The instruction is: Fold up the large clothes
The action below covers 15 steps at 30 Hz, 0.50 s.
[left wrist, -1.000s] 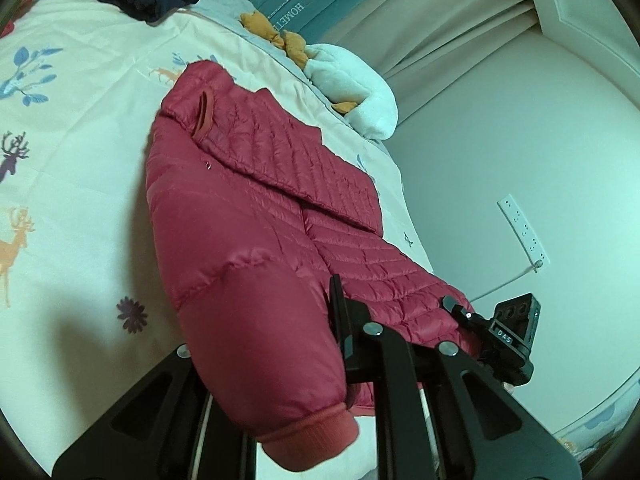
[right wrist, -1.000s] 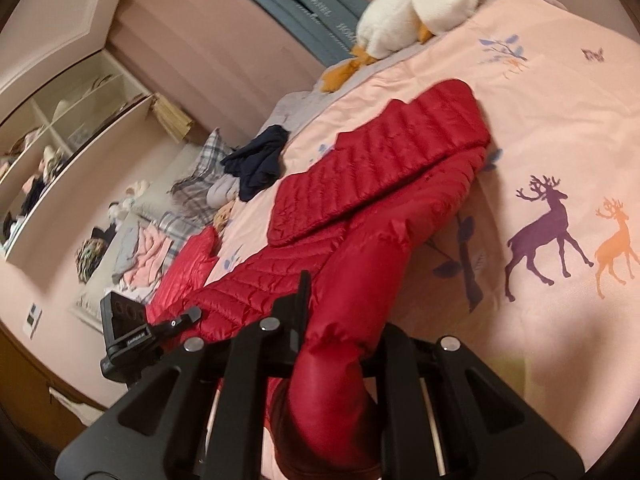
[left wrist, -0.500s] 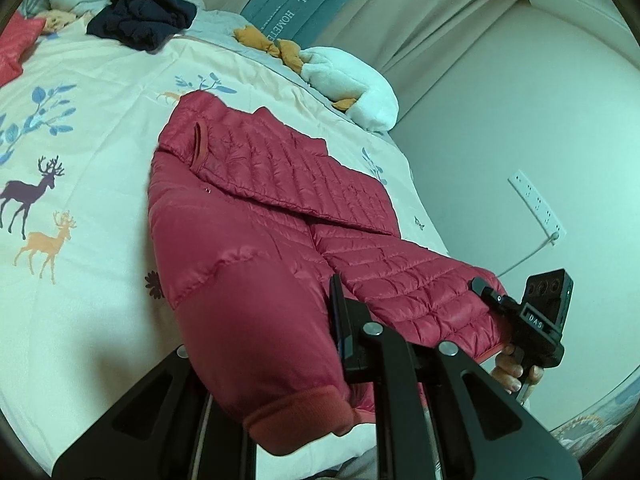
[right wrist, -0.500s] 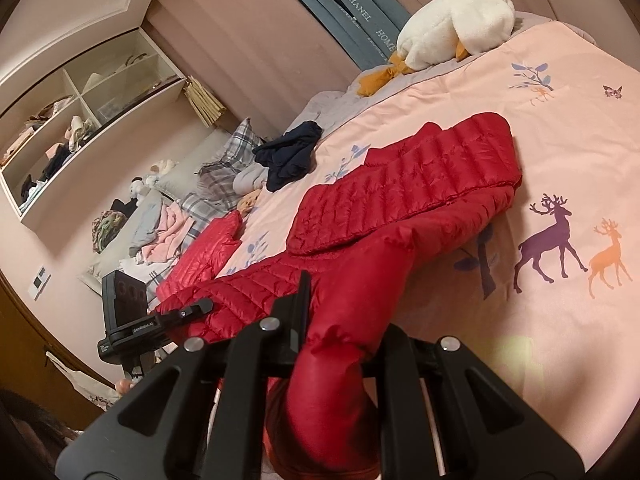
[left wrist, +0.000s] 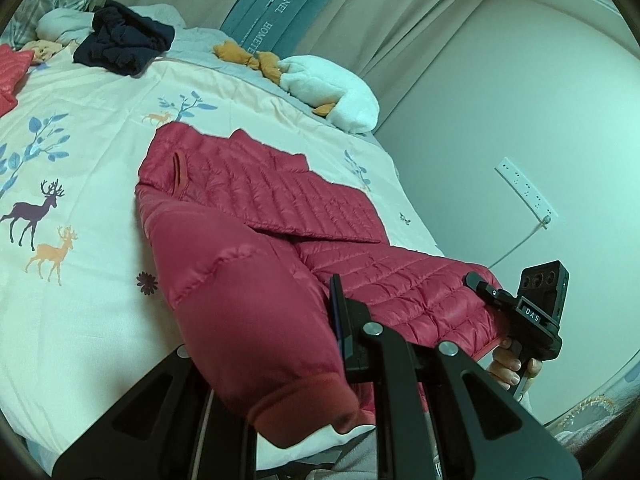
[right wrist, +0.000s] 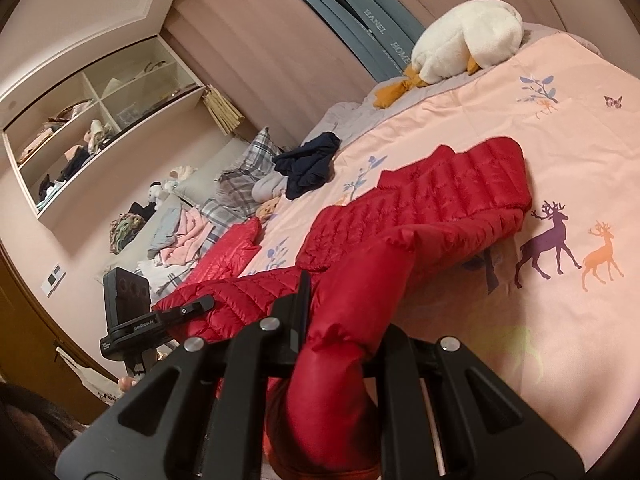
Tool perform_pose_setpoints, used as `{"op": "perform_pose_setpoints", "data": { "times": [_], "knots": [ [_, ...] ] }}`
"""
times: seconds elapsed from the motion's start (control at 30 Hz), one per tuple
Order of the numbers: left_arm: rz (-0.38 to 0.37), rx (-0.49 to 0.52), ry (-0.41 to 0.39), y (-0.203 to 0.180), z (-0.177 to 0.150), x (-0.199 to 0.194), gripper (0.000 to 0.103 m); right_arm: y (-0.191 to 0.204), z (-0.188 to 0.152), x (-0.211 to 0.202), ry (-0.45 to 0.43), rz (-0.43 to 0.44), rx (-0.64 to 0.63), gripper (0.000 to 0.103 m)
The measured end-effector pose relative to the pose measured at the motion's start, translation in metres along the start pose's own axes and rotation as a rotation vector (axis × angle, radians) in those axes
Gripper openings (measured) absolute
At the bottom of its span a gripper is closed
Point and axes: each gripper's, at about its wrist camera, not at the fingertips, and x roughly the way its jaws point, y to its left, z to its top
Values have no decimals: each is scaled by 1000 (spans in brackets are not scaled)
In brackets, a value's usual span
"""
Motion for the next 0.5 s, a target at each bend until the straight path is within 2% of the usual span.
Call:
{"op": "perform_pose_setpoints", "data": {
  "times": [0.5],
  "knots": [
    [-65,58,-54,-18,-2,-37,13,41,0,-41,-68,74,-105,11]
  ]
}}
